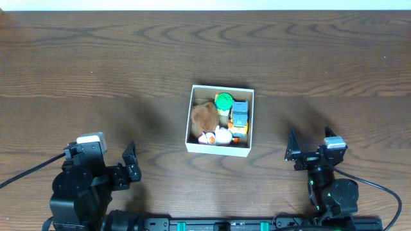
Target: Pack container
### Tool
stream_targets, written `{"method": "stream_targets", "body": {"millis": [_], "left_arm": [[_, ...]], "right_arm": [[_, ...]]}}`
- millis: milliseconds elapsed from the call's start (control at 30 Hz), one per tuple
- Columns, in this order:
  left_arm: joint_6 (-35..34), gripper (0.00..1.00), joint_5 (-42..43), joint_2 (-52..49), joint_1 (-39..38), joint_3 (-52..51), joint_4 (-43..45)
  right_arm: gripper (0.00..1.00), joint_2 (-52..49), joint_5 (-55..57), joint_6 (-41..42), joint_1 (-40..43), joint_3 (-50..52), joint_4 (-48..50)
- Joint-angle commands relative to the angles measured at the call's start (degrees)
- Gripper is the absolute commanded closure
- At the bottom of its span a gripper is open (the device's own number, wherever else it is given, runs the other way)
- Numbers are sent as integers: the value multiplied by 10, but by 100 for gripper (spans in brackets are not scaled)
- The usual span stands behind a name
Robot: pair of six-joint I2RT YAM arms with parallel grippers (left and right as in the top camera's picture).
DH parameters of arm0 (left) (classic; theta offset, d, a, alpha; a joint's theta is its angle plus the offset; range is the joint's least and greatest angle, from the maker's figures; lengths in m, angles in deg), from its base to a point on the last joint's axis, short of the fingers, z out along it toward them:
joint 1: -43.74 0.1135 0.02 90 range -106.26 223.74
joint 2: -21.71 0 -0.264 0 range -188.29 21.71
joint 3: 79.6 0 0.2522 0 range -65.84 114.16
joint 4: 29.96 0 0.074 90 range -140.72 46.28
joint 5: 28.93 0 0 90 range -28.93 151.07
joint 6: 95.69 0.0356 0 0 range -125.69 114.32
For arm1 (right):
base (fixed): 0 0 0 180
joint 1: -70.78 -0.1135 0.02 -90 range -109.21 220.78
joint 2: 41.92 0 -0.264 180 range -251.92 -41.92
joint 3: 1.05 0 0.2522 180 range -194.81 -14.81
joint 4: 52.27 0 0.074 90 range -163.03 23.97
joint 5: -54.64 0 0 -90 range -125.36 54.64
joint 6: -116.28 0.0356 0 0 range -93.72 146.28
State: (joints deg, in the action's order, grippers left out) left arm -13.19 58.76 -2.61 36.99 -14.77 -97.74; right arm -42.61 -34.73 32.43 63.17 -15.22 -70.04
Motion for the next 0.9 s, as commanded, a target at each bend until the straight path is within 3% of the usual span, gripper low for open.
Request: {"method": "stream_targets", "body": {"millis": [0, 867], "left_arm": [[-3, 2, 2, 1, 2, -1, -1], [-3, 2, 2, 1, 2, -1, -1]], "right_arm": [[1, 4, -4, -11, 12, 1, -3], [1, 4, -5, -11, 12, 1, -3]]}}
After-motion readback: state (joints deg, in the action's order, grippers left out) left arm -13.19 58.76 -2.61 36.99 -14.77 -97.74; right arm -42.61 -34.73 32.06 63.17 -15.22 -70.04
